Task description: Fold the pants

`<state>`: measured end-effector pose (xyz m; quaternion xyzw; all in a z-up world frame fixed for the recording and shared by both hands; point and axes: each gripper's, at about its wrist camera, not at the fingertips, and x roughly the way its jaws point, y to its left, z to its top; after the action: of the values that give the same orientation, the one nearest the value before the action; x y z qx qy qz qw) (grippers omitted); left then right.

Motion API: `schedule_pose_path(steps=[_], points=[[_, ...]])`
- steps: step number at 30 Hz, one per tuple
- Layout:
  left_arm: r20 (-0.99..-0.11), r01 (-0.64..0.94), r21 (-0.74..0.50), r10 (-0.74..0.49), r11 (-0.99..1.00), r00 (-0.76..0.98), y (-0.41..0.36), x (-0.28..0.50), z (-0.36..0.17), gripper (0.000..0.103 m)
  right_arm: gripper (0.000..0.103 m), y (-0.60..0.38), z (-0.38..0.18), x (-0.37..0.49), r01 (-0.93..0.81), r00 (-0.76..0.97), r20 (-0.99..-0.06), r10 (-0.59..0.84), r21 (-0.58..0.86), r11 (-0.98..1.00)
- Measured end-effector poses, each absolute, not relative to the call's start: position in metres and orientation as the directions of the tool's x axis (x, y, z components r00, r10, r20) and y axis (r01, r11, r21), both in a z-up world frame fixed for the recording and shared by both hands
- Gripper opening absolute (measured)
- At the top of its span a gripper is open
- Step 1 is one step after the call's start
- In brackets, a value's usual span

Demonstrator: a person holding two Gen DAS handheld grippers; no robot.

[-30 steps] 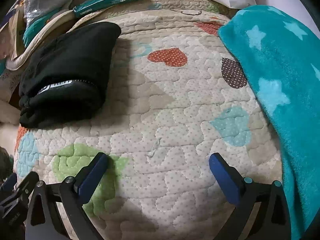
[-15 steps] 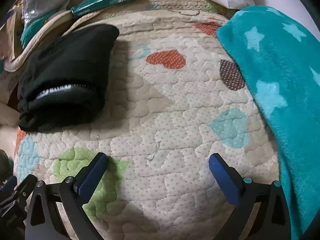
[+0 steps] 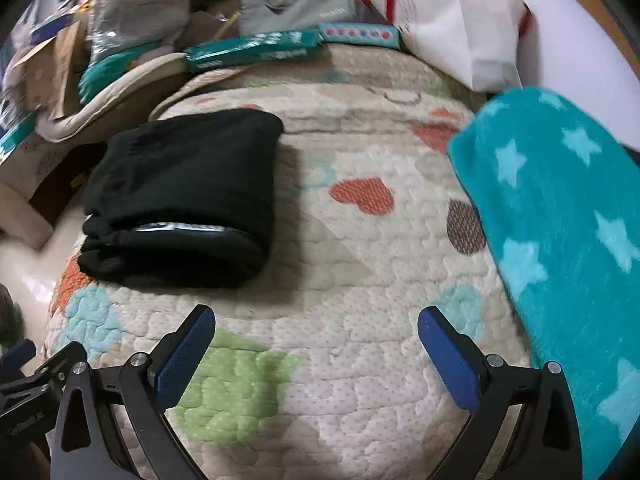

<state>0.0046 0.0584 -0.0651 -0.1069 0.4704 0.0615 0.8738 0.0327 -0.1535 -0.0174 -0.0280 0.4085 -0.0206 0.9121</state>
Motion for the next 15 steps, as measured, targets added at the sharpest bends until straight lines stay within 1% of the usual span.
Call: schedule_pose_path(steps=[15], points=[[-0.834, -0.217, -0.115, 0.025, 0.969, 0.551, 0.0589, 0.0027, -0.0635, 0.103, 0.103, -0.1447, -0.0159, 0.0272, -0.037, 0.67, -0.742, -0.007, -0.043, 0.998]])
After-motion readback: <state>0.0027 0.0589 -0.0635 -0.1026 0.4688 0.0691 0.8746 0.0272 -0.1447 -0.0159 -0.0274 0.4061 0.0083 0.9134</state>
